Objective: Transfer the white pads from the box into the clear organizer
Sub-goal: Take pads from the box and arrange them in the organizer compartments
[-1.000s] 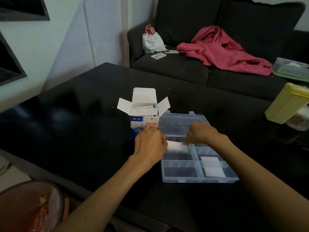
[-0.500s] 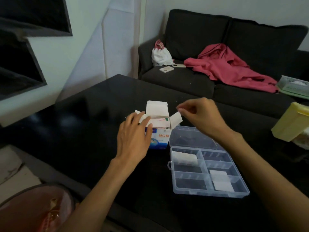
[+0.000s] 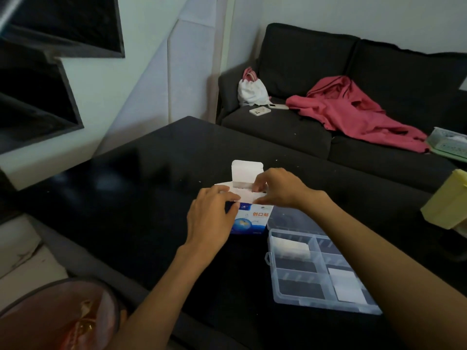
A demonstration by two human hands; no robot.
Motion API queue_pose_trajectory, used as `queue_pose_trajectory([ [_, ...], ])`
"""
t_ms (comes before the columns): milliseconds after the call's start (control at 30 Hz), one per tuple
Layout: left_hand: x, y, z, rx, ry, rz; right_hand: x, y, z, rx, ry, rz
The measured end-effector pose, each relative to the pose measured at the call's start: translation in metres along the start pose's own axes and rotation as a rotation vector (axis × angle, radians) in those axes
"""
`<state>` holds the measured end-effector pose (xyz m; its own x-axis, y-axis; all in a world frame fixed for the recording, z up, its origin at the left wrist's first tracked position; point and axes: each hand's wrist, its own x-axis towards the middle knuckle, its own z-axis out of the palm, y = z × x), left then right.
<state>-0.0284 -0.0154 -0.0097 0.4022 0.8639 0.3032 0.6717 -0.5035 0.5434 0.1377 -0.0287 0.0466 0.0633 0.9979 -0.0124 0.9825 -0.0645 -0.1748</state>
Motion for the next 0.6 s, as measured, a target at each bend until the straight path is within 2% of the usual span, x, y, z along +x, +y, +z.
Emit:
queue_pose_trajectory([
  [100, 0.0, -0.001, 0.0, -0.046, 0.035, -0.025, 0.003, -0.001, -0.004, 0.066, -0.057, 0.021],
  [300, -0.001, 0.001, -0.002, -0.079, 0.066, -0.033, -0.003, 0.004, -0.019, 0.282, -0.026, 0.067],
  [500, -0.005, 0.008, -0.004, -0.126, 0.176, 0.002, -0.025, 0.019, -0.038, 0.762, 0.065, 0.254],
  [600, -0.008, 0.022, -0.008, -0.275, 0.197, -0.017, -0.05, 0.025, -0.048, 1.05, 0.071, 0.32],
])
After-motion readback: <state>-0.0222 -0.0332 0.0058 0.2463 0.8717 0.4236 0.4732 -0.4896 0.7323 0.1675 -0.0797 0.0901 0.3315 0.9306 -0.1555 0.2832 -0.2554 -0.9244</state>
